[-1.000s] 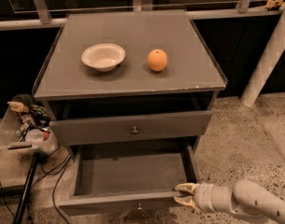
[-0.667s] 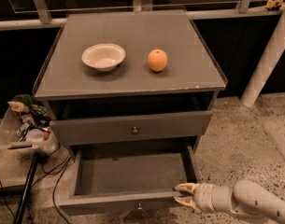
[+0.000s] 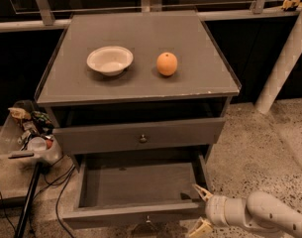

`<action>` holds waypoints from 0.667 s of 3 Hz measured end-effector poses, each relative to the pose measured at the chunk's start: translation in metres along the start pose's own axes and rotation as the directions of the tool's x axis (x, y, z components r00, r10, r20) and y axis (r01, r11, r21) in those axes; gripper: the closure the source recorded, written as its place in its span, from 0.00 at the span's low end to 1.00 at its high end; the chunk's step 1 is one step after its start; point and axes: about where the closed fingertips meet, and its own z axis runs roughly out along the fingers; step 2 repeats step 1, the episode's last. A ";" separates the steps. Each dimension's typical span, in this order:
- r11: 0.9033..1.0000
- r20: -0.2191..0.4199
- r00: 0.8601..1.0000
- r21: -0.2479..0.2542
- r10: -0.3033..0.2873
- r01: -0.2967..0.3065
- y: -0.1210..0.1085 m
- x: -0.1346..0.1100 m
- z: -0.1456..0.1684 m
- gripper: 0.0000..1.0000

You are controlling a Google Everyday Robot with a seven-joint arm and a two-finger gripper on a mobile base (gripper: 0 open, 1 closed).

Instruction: Open middle drawer

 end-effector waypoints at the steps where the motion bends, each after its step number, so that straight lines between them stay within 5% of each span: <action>1: 1.000 0.000 1.000 0.000 0.000 0.000 0.000 0.000 0.000 0.00; 2: 1.000 0.000 1.000 0.000 0.000 0.000 0.000 0.000 0.000 0.00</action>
Offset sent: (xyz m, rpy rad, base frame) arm 0.0000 0.0000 0.0000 0.0000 0.0000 0.0000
